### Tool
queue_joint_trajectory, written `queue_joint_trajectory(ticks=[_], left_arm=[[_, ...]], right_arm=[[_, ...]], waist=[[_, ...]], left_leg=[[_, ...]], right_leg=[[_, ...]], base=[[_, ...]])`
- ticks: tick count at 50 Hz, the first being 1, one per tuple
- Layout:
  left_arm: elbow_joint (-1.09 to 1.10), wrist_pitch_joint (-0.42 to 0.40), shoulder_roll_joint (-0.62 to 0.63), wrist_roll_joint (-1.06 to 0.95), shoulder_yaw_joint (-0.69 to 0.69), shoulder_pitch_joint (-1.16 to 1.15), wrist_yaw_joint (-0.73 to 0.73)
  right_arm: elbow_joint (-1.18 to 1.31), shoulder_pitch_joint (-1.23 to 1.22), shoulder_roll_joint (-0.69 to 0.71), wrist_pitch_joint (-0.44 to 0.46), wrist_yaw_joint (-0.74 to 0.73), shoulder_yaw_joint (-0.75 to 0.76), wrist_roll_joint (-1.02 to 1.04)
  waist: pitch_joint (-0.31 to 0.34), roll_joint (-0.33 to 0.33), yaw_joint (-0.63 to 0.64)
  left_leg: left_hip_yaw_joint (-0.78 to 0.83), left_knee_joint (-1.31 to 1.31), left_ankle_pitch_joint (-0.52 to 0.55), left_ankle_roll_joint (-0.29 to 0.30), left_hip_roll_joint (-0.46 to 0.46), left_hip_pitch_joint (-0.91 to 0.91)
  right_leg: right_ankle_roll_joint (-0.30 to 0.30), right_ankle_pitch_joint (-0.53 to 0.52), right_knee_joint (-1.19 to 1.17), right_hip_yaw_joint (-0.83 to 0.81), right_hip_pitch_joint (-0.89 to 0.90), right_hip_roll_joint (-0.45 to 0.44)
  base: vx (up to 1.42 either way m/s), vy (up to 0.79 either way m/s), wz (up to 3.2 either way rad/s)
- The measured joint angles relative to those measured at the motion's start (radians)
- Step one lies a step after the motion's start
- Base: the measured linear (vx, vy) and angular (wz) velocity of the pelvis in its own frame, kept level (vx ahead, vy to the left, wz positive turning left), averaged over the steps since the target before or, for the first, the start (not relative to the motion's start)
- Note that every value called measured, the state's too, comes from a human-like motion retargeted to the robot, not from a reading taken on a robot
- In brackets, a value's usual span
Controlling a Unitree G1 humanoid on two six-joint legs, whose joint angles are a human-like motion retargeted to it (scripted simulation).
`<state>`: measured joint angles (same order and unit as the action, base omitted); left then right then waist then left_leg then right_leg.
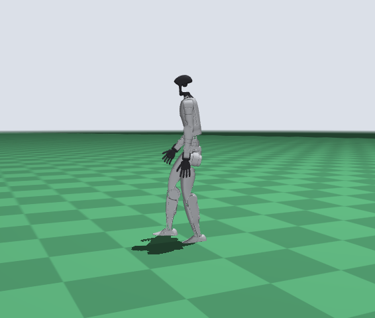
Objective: In place motions
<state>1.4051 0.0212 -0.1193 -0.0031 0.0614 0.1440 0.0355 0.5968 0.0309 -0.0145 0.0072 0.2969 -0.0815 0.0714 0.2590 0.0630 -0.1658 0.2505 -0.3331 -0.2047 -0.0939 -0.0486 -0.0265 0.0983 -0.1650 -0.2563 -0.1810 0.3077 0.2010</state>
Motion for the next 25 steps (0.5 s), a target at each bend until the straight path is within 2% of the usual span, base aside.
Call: queue_joint_trajectory(ticks=[3, 8, 11, 15, 18, 22, 25], left_arm=[[0.038, -0.001, -0.007, 0.001, 0.058, -0.035, -0.015], [0.08, 0.004, -0.013, 0.012, 0.126, -0.116, -0.062], [0.097, 0.009, -0.004, 0.026, 0.156, -0.164, -0.082], [0.109, 0.005, 0.034, 0.015, 0.225, -0.22, -0.1], [0.105, -0.005, 0.061, -0.005, 0.265, -0.251, -0.114], [0.09, -0.02, 0.083, -0.037, 0.298, -0.285, -0.128], [0.072, -0.026, 0.078, -0.047, 0.294, -0.295, -0.138]], right_arm=[[0.039, -0.006, 0.006, -0.034, -0.006, -0.03, 0.001], [0.079, -0.013, -0.019, -0.061, 0.027, -0.08, 0.073], [0.11, -0.012, -0.045, -0.072, 0.056, -0.103, 0.128], [0.173, -0.028, -0.068, -0.056, 0.109, -0.134, 0.221], [0.21, -0.037, -0.071, -0.052, 0.132, -0.152, 0.25], [0.239, -0.056, -0.067, -0.048, 0.174, -0.179, 0.285], [0.235, -0.067, -0.062, -0.057, 0.188, -0.201, 0.306]], waist=[[-0.034, -0.028, 0.015], [-0.097, -0.076, 0.017], [-0.132, -0.089, 0.054], [-0.161, -0.106, 0.118], [-0.174, -0.109, 0.135], [-0.194, -0.095, 0.129], [-0.215, -0.077, 0.109]], left_leg=[[0.038, 0.071, 0.046, 0.009, 0.047, -0.024], [0.093, 0.132, 0.099, 0.022, 0.122, -0.079], [0.147, 0.148, 0.117, 0.027, 0.148, -0.093], [0.262, 0.166, 0.136, 0.039, 0.185, -0.087], [0.32, 0.185, 0.165, 0.05, 0.196, -0.081], [0.391, 0.204, 0.217, 0.062, 0.21, -0.107], [0.426, 0.208, 0.27, 0.074, 0.229, -0.162]], right_leg=[[-0.035, 0.115, -0.107, -0.099, -0.035, -0.063], [-0.087, 0.191, -0.268, -0.175, -0.135, -0.112], [-0.123, 0.216, -0.309, -0.17, -0.223, -0.106], [-0.162, 0.237, -0.31, -0.145, -0.36, -0.041], [-0.157, 0.217, -0.297, -0.064, -0.403, -0.015], [-0.126, 0.116, -0.202, 0.064, -0.427, 0.005], [-0.086, 0.212, -0.057, 0.154, -0.428, -0.015]], base=[[-0.45, -0.28, -1.07], [-0.27, -0.27, -0.87], [-0.07, -0.28, -1.15], [-0.04, -0.31, -1.45], [0.03, -0.3, -1.03], [0.02, -0.5, -0.85], [-0.02, -0.56, -0.67]])
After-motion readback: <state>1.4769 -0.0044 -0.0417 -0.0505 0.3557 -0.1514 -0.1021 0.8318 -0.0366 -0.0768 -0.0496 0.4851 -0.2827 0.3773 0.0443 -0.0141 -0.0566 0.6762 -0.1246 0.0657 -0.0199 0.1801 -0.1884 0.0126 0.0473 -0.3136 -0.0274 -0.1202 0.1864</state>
